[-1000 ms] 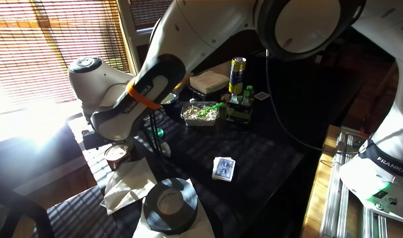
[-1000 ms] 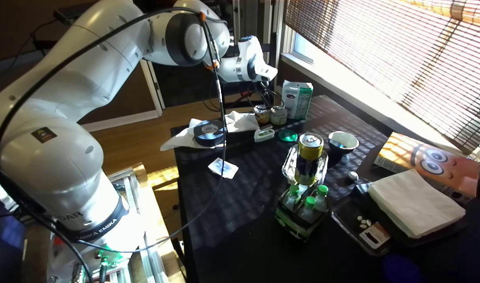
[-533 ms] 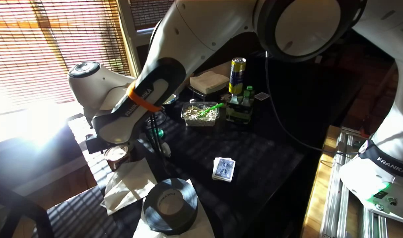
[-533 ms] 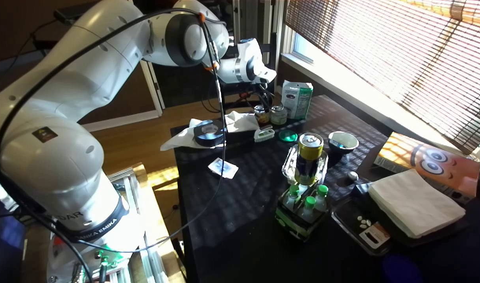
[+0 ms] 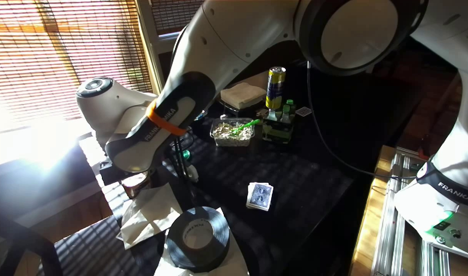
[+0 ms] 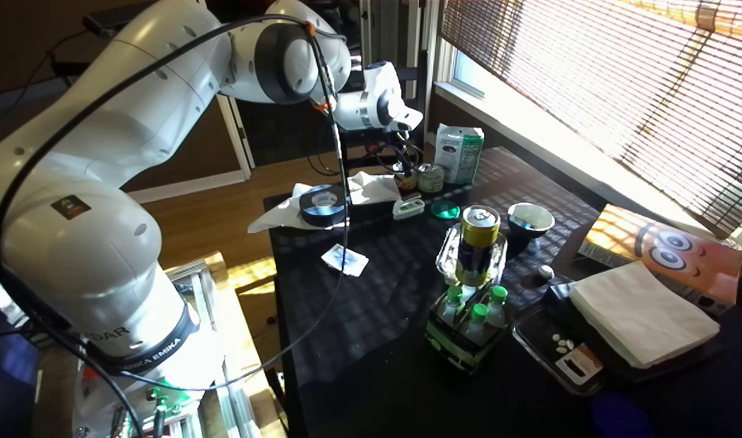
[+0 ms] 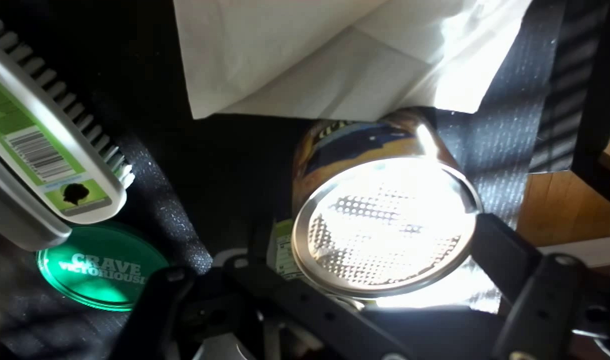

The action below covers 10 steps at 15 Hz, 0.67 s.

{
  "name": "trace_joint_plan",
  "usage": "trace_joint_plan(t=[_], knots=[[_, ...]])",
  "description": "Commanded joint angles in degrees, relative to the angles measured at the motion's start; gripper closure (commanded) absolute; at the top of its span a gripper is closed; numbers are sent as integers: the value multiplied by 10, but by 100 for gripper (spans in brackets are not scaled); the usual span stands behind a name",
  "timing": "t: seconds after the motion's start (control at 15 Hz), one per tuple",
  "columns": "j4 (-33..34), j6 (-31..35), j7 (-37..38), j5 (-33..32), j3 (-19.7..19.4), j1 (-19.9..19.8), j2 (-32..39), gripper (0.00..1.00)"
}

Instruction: Put the can of food in the black and white bowl on the right.

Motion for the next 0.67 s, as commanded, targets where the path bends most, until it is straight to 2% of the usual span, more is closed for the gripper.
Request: trace_joint_plan(t=[0.0,0.6], knots=[[3,-4,8,3,0,2,2,0],[-1,24,11,6,3,-2,-1,0]])
